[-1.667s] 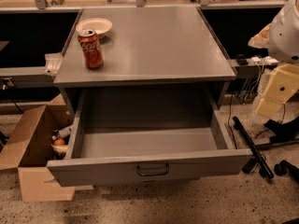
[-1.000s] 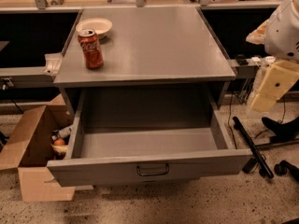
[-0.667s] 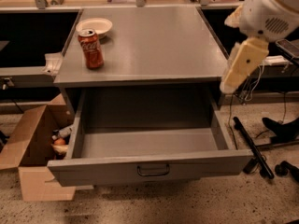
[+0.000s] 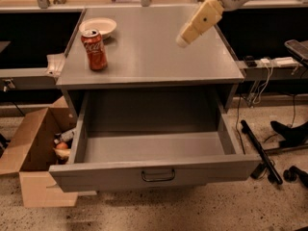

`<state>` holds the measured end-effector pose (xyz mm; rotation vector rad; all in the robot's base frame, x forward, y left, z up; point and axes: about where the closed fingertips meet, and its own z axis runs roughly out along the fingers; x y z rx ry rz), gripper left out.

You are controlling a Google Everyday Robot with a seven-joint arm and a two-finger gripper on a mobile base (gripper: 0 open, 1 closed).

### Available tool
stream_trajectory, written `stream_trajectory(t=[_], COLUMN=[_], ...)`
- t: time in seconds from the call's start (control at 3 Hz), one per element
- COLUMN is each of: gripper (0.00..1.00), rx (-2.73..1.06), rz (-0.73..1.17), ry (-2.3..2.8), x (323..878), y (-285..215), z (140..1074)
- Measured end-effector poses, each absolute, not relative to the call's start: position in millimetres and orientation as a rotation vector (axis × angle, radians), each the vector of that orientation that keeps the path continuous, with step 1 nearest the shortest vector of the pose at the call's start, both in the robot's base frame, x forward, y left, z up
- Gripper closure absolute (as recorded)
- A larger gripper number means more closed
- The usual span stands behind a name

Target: Place coke can into top drawer

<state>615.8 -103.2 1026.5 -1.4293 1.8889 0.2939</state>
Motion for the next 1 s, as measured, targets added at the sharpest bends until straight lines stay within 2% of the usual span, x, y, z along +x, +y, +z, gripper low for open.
stream_trajectory(t=[0.67, 1.0], gripper=[0.0, 0.0], rx=[-1.417, -1.375], rz=[0.332, 0.352], ry=[1.872, 1.884], x=[620, 652], y=[-98, -84], z=[1028, 1007])
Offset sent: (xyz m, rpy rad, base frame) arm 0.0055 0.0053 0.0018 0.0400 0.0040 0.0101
